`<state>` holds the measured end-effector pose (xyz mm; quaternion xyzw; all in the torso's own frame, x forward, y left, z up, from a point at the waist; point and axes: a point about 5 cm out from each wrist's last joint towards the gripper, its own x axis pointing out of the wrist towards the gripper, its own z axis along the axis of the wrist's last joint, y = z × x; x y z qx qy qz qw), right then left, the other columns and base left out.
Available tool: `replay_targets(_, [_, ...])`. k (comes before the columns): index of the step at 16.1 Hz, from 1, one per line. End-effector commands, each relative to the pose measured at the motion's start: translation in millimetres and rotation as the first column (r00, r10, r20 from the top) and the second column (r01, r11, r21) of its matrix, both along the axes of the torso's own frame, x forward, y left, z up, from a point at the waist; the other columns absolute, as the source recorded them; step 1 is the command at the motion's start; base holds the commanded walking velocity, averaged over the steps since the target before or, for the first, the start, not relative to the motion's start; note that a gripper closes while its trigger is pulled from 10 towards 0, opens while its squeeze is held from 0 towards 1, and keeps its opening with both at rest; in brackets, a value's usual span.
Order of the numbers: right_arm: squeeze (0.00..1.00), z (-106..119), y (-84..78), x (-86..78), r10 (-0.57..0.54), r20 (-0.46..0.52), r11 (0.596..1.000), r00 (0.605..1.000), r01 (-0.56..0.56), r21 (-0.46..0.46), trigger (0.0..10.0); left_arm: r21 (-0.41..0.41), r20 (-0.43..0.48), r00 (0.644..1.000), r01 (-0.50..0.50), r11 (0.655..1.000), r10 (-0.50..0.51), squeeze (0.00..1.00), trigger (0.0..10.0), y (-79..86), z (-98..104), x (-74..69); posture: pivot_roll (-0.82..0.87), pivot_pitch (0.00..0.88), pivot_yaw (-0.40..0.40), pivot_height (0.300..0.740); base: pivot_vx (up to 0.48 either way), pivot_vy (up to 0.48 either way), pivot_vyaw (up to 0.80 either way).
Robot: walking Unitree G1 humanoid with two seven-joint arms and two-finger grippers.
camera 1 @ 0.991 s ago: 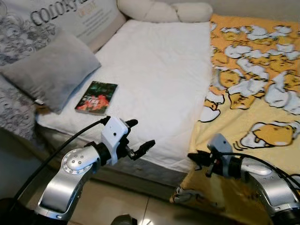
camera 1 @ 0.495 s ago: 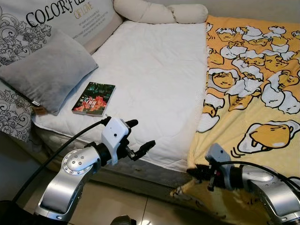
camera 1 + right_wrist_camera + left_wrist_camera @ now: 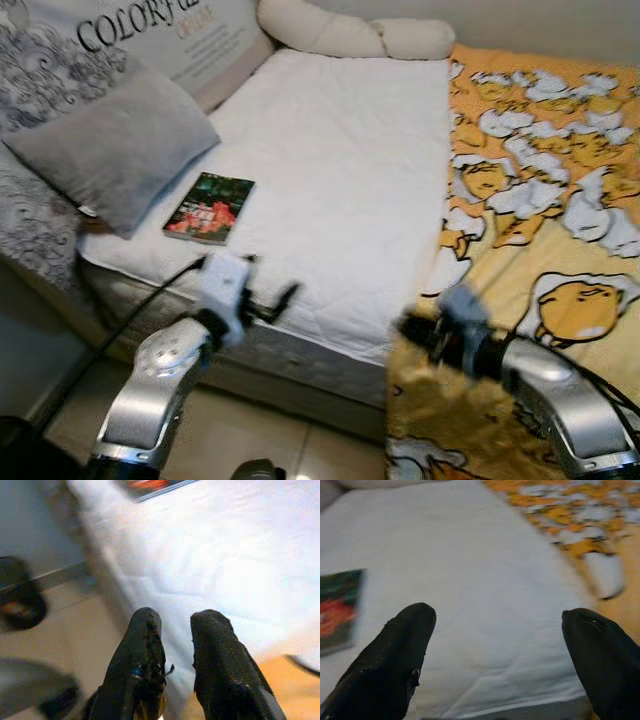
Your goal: Clean up the room
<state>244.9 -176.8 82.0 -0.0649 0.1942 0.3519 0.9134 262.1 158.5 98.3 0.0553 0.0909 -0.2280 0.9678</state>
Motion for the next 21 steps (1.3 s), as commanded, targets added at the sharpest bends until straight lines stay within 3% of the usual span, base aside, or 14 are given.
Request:
replay_targets(1, [0.0,0.6,-1.4,2.9,-0.078,0.028,0.997,0.997,0.078,-0.009,10.0,-0.003,0.019,0.998,-0.066,0.998,0.066,0.0,10.0,5.2,1.8,2.4,0.09,0.0,0.015,0.74,0.0,0.0,0.0])
replay_targets(2, [0.0,-1.6,-2.2,7.3,-0.153,0.05,0.988,0.987,0.154,-0.016,10.0,-0.011,0.016,0.994,-0.109,0.994,0.109,0.0,10.0,8.0,0.4,3.4,0.08,0.0,0.014,0.74,0.0,0.0,0.0])
replay_targets(3, [0.0,-6.6,-5.9,16.9,-0.355,0.103,0.933,0.929,0.359,-0.03,10.0,-0.015,0.014,0.981,-0.191,0.982,0.191,0.0,10.0,13.9,-2.6,5.1,0.07,0.0,0.019,0.74,0.0,-0.266,0.0])
replay_targets(5, [0.0,-9.4,-9.3,22.9,-0.543,0.164,0.829,0.824,0.557,-0.054,10.0,0.026,0.05,0.963,-0.265,0.964,0.264,0.0,10.0,17.9,-4.7,10.3,0.06,0.0,0.025,0.74,0.0,-0.382,0.0])
replay_targets(9, [0.0,-9.4,-0.9,22.0,-0.629,0.212,0.763,0.747,0.647,-0.016,10.0,0.071,0.107,0.955,-0.284,0.956,0.275,0.0,10.0,18.3,-0.5,18.6,0.07,0.0,0.031,0.74,0.0,-0.379,0.0])
replay_targets(14, [0.0,-13.2,-2.2,17.3,-0.647,0.265,0.733,0.715,0.679,-0.041,10.0,0.07,0.111,0.951,-0.297,0.952,0.289,0.0,10.0,23.2,0.0,25.3,0.04,0.0,0.064,0.74,0.0,-0.376,0.0])
replay_targets(19, [0.0,-17.5,-7.0,15.1,-0.707,0.216,0.692,0.674,0.722,0.016,10.0,0.056,0.098,0.941,-0.331,0.942,0.325,0.0,10.0,24.1,-7.6,25.1,0.02,0.0,0.034,0.74,0.0,-0.37,0.0])
replay_targets(21, [0.0,-18.1,-6.7,15.3,-0.675,0.228,0.719,0.701,0.695,-0.01,10.0,0.073,0.104,0.947,-0.313,0.947,0.305,0.0,10.0,21.2,-7.6,22.9,0.01,0.0,0.034,0.74,0.0,-0.366,0.0])
